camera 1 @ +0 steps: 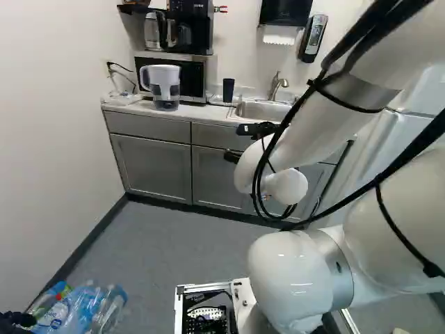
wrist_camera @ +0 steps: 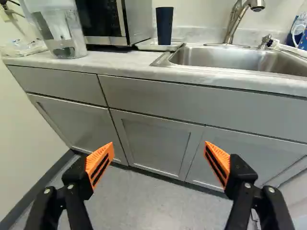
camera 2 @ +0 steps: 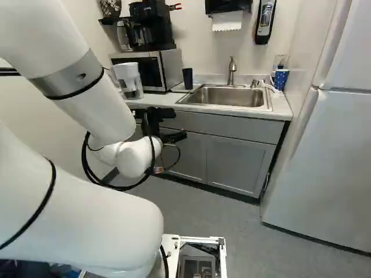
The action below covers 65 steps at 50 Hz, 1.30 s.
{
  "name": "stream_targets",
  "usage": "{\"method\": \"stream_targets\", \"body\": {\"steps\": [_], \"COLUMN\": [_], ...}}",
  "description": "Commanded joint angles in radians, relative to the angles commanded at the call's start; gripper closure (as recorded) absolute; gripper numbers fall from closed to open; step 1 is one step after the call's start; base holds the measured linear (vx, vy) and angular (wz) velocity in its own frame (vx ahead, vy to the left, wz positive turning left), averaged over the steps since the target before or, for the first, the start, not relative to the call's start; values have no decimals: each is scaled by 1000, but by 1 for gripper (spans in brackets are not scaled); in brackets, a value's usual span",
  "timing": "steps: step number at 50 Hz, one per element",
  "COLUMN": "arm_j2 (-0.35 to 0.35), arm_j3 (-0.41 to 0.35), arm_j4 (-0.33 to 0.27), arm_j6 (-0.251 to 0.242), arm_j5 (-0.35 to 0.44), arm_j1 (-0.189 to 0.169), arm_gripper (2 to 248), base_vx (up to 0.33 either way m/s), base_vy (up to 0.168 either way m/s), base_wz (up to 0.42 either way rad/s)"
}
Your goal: Rinse the cup and place it in the tray
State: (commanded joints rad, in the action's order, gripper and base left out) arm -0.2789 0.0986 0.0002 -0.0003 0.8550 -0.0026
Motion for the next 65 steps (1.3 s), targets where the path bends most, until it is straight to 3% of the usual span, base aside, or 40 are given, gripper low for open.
{"method": "stream_targets", "body": {"steps": [65], "arm_j2": [0], "arm_j3": [-11], "arm_j4": [0], "arm_j6": [0], "arm_j5": [18], "arm_j1": [3], "arm_gripper": [3], "base_vx": [0], "base_vy": [0], "base_wz": [0]}}
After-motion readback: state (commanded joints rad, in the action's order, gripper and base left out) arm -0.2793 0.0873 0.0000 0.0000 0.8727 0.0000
